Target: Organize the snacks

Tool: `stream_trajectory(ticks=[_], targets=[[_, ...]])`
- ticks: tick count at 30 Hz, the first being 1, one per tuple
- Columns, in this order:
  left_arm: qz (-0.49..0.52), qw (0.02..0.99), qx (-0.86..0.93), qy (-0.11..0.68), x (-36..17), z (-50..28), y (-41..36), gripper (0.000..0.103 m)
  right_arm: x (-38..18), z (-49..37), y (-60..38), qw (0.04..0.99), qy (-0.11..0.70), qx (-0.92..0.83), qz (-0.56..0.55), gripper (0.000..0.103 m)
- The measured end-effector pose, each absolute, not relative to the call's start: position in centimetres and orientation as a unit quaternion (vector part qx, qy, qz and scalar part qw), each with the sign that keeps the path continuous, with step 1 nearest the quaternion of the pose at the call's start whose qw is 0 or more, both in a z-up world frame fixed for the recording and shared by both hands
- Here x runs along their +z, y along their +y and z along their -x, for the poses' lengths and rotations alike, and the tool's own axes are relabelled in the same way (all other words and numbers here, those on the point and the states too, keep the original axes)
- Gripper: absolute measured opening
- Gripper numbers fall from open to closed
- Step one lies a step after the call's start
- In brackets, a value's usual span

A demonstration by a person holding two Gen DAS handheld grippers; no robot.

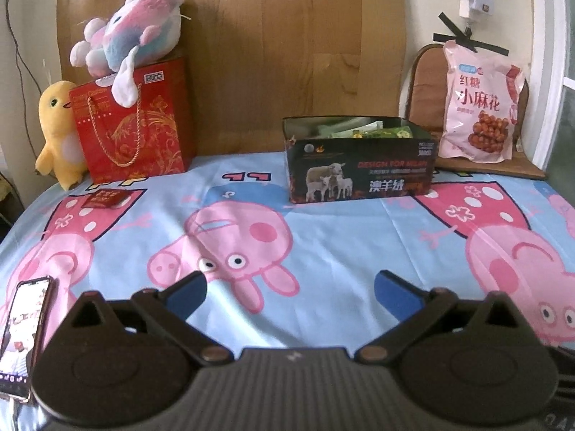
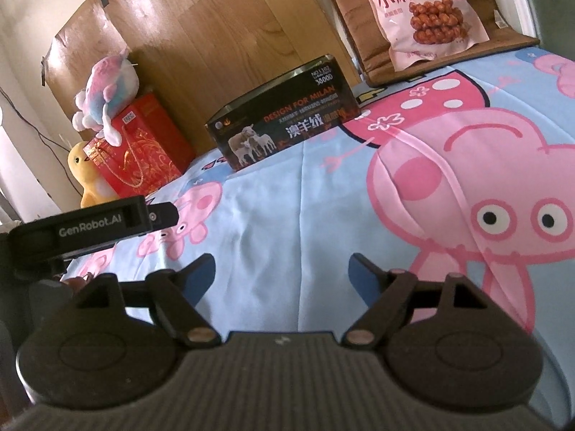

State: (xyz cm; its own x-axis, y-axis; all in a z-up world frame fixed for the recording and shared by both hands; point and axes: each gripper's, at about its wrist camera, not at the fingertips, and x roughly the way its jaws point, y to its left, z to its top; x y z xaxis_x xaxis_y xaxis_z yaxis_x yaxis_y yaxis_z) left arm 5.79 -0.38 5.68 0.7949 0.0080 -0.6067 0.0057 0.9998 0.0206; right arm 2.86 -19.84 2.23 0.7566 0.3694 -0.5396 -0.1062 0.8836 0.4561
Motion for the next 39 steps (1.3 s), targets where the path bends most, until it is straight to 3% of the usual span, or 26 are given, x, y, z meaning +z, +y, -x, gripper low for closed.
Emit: stream_trajectory(ticks=[39], targets=[[-0.031, 0.937, 0.051, 0.344, 4.8, -5.9, -1.4, 0.103, 2.4, -2.3, -21.1, 0.923, 0.288, 0.121, -0.223, 0.084]])
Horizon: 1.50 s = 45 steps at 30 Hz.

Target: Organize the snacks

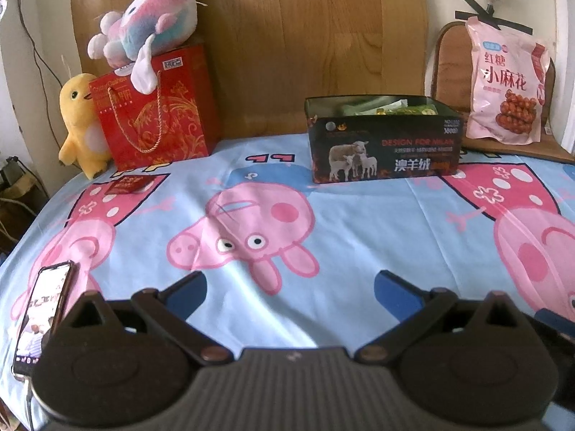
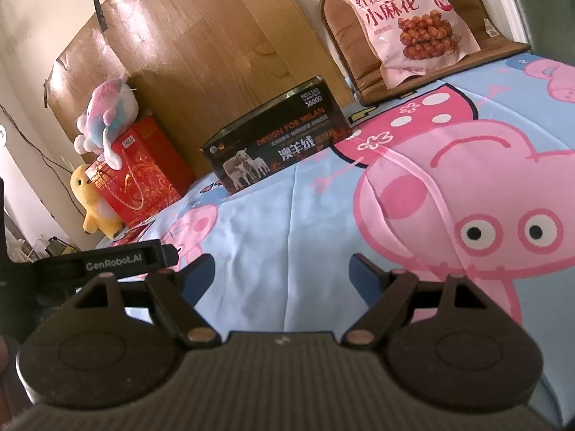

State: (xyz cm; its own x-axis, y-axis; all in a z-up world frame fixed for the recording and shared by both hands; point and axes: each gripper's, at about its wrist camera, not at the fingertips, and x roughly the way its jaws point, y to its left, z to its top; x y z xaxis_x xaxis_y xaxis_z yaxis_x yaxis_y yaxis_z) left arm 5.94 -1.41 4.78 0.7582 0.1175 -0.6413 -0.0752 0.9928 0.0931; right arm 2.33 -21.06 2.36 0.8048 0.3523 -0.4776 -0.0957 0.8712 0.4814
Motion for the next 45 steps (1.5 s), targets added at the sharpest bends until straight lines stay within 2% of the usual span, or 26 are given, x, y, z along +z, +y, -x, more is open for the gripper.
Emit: stream_trajectory(ticks=[19, 45], targets=[[0.000, 0.928, 0.012, 0.372, 4.3, -5.7, -1.4, 0.103, 2.2, -2.4, -21.2, 0.924, 0.287, 0.116, -0.223, 0.084], [-0.033, 0.928, 0.031, 0.369, 3.8, -5.7, -1.4, 0.103, 1.9, -2.4, -21.0, 0.923, 0.293, 0.115, -0.222, 0.084]])
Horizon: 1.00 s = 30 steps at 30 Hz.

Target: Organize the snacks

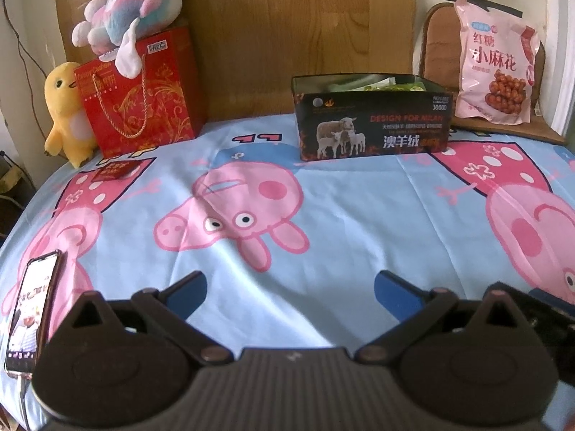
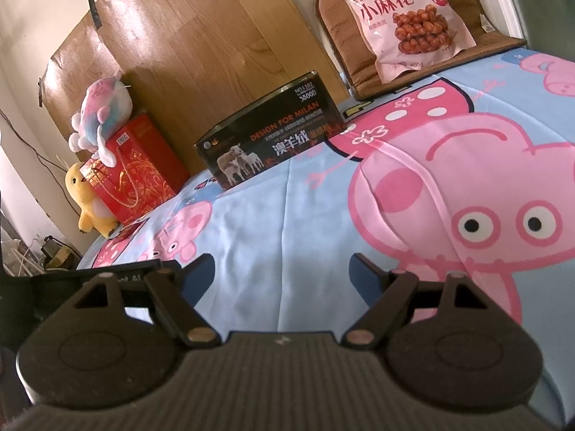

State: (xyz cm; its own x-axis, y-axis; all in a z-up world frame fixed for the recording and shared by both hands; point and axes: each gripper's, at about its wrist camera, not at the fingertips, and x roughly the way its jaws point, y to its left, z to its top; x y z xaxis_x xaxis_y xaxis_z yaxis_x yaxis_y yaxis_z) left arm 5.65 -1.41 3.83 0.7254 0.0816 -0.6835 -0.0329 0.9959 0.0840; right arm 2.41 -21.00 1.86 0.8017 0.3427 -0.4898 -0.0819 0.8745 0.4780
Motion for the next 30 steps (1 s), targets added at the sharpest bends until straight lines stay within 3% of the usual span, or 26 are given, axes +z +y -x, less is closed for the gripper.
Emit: stream_trajectory(ticks=[30], targets=[[-0.033, 0.923, 0.042, 0.381, 3.63, -6.01, -1.10, 0.103, 1.61, -2.37, -20.81, 0.922, 0.296, 0.115, -0.222, 0.084]])
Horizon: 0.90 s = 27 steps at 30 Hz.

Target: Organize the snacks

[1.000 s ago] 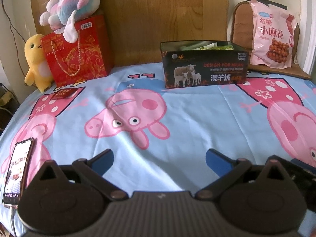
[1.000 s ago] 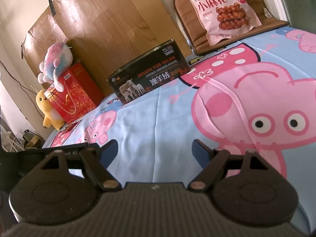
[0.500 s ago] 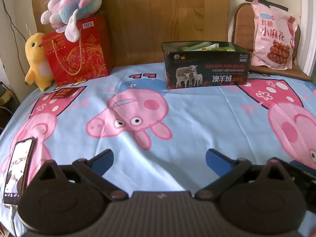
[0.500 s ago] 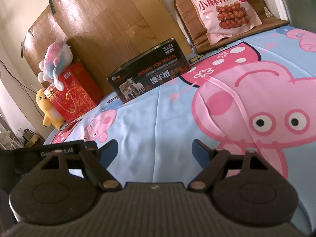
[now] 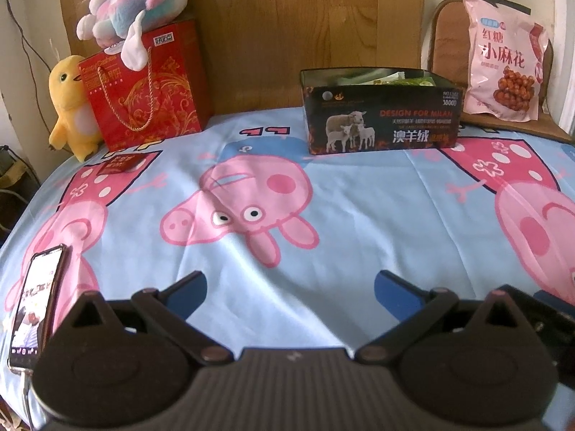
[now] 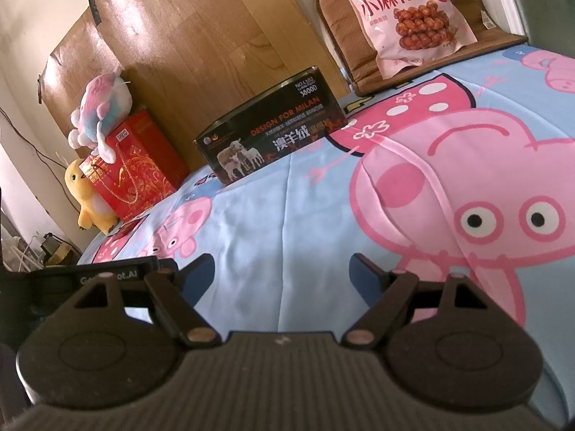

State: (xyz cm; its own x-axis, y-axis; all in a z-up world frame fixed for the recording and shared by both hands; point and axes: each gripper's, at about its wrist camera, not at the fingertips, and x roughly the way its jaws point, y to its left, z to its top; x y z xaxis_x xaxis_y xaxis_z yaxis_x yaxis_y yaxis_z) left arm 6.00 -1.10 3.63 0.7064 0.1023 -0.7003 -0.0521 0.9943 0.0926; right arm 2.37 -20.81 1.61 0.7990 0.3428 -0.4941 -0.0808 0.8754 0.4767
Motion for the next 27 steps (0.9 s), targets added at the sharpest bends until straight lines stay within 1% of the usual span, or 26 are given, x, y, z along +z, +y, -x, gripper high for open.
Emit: stream_trajectory(ticks=[27], targets=[[-0.036, 0.921, 0.035, 0.387, 3.41, -6.07, -1.24, 0.103, 1.63, -2.44, -20.77, 0.922, 0.297, 0.114, -0.222, 0.084]])
